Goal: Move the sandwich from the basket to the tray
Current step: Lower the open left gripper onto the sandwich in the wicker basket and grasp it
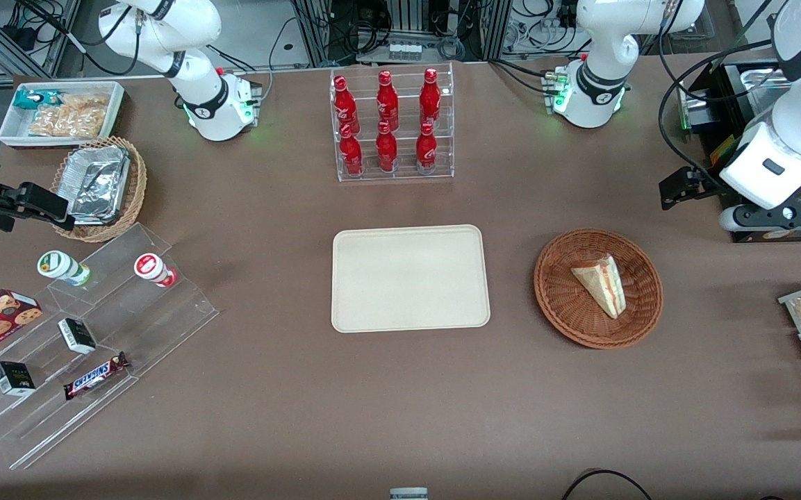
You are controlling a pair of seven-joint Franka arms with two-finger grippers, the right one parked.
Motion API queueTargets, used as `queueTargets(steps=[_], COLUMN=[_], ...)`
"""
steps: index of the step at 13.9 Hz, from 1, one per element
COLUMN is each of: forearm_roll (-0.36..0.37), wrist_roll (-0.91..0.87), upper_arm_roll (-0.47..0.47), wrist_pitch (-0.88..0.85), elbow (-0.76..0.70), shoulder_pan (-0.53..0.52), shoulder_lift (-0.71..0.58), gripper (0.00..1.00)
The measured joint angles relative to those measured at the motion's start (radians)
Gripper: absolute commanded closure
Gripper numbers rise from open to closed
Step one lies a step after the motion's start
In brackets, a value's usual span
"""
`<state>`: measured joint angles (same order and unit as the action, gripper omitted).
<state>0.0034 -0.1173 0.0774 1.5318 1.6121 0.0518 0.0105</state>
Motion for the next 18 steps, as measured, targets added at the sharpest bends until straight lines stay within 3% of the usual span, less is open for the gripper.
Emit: queueTargets(steps=[10, 14, 18], forearm_roll=[-0.001, -0.001, -0.001], wrist_roll=[0.066, 0.061, -0.053], upper_arm_roll=[-0.003, -0.003, -0.003], wrist_pitch=[0.028, 0.255, 0.533], elbow=[0.119, 0.297, 0.494], shoulder_pan=[0.007, 0.007, 0.008], shoulder_lift=[0.097, 0.120, 0.118], gripper=[0.00, 0.00, 0.00])
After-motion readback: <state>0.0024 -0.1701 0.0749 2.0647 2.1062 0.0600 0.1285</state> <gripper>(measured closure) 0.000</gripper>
